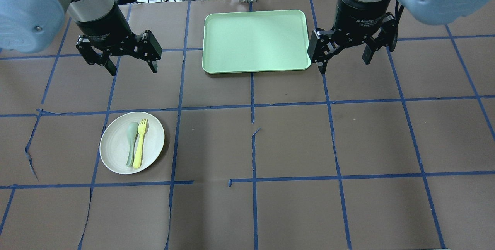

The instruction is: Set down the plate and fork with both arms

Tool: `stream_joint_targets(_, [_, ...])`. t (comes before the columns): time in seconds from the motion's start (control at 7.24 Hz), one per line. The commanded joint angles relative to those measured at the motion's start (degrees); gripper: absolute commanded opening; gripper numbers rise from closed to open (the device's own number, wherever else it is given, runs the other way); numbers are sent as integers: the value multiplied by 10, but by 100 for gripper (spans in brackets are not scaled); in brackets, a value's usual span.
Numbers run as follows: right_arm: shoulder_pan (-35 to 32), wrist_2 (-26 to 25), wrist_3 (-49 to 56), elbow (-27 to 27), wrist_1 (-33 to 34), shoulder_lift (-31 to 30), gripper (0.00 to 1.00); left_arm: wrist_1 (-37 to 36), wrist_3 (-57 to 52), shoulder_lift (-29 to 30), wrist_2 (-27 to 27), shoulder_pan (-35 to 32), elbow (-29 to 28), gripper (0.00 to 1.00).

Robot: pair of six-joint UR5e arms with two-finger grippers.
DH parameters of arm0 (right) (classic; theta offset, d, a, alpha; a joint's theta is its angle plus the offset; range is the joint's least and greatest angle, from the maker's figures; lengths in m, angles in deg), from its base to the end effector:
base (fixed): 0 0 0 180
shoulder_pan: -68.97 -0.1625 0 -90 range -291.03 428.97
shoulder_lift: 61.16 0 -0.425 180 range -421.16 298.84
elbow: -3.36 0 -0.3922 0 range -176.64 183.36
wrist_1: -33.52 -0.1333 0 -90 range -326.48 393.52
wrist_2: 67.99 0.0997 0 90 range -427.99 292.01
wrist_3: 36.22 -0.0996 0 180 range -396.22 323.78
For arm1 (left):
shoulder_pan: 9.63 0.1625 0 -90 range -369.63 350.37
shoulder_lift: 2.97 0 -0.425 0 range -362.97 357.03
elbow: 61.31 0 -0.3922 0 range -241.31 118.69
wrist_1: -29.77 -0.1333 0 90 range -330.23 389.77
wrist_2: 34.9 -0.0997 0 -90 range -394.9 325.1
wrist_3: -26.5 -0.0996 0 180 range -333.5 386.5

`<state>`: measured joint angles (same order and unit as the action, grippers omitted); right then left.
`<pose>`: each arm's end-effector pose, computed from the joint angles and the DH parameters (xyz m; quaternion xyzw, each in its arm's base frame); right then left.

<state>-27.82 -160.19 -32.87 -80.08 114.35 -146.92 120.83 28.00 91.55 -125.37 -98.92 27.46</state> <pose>0.1889 -0.4915 0.4915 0.0893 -0.9940 -0.0591 0.0209 -0.1261 -0.5185 0.4568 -0.0191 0.9991 0.0379 0.0044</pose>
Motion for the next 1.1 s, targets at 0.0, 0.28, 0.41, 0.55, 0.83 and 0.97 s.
stream_joint_targets(0.0, [0, -1, -1, -1, -1, 1, 100, 0, 0, 0, 0, 0, 3, 100])
stream_joint_targets(0.28, [0, -4, 0, -1, 2, 1, 100, -3, -1, 0, -1, 0, 5, 100])
stream_joint_targets(0.41, [0, -9, 0, 0, -1, 1, 100, -5, 0, 1, 0, -1, 7, 100])
stream_joint_targets(0.55, [0, -9, 1, -1, 1, 2, 100, -5, 0, 2, 0, -1, 7, 100])
stream_joint_targets(0.83, [1, -11, 4, 2, -1, 13, 100, -5, 0, 2, 2, -2, 10, 100])
stream_joint_targets(0.97, [1, -7, 7, 5, 1, 12, 100, -5, 0, 0, 0, -2, 10, 100])
